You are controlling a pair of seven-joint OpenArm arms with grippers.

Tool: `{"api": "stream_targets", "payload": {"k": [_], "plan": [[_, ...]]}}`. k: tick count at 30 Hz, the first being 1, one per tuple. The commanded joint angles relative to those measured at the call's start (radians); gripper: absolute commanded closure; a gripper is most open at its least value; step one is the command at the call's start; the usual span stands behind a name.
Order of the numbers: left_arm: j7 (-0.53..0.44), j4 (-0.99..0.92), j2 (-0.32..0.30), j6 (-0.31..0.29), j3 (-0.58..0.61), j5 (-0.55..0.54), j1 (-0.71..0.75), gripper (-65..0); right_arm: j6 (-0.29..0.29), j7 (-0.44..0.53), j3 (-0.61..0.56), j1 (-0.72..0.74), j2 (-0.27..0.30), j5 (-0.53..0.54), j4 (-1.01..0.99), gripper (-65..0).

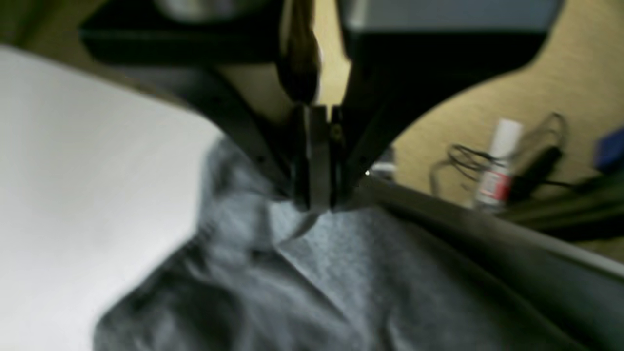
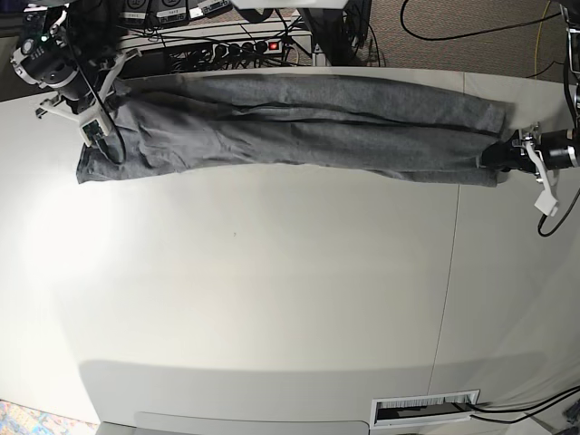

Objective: Fold the T-shirt properly
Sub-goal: 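Regrasp the folded end with the right gripper and straighten the strip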

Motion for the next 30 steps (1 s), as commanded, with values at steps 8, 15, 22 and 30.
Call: {"api": "stream_targets", "payload": {"k": [8,15,22,30], "plan": [[0.016,0.000,-0.016,0.014,0.003,0.058,0.002,-20.0,-0.005,0.151,0.010,0.005,0.014,0.057,0.014,-11.3],[0.012,0.000,-0.016,0.014,0.003,0.057,0.001,-20.0,-0.002,0.204,0.010,0.080,-0.047,0.156,0.014,-11.3],[0.012,0.000,-0.016,0.014,0.003,0.057,0.001,-20.0,0.006,0.204,-0.063,0.096,-0.076,0.102,0.011,0.0],[0.024,0.000,-0.016,0.014,0.003,0.058,0.001,-20.0,0.005,0.342,-0.259,0.110,-0.076,-0.183,-0.170,0.0]]}}
